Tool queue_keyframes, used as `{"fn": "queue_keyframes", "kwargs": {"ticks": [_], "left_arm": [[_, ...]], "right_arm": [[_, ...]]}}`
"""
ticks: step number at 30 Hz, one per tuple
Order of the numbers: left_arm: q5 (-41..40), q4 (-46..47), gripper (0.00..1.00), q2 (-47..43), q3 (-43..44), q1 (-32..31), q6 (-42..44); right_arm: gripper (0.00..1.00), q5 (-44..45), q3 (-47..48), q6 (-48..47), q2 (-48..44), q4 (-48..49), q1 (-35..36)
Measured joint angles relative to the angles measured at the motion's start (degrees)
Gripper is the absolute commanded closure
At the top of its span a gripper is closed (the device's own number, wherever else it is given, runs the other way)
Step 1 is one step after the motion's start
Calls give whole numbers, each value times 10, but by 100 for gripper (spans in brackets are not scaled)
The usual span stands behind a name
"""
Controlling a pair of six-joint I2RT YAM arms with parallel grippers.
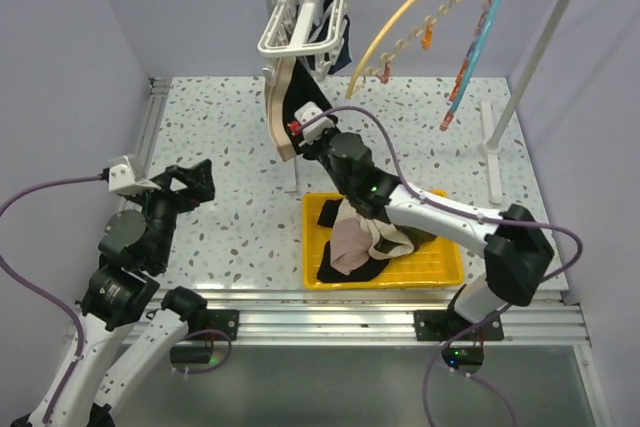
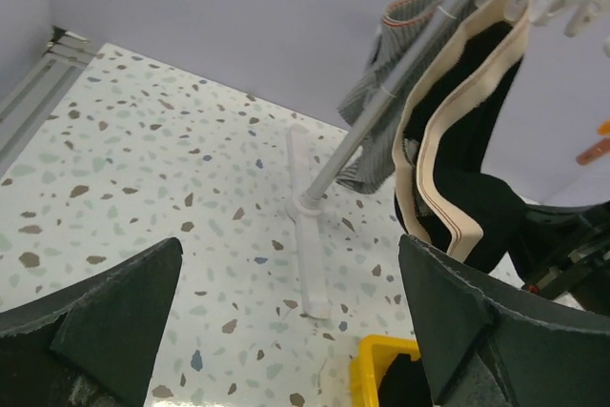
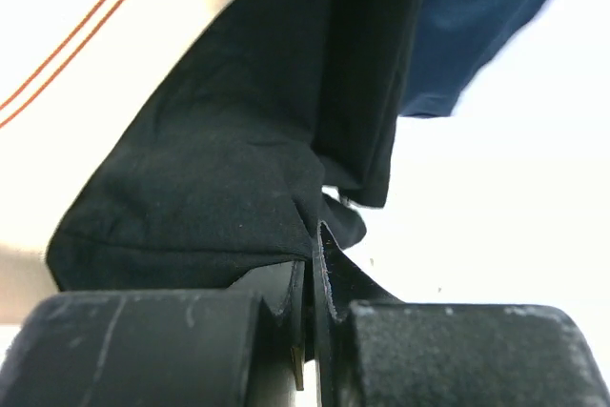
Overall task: Remove the underwear clipped to the hanger
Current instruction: Remove the underwear from the hanger.
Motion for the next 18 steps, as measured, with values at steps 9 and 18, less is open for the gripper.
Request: {"fn": "queue_keyframes", "kwargs": {"ticks": [9,18], "left_arm": [[136,94,0,45,-5,0,17],[239,229,1,175,0,0,-7]], "right_arm": [[100,-266,-70,72,-156,-229,-113],[100,-458,-81,122,-275,-351,-239]]}}
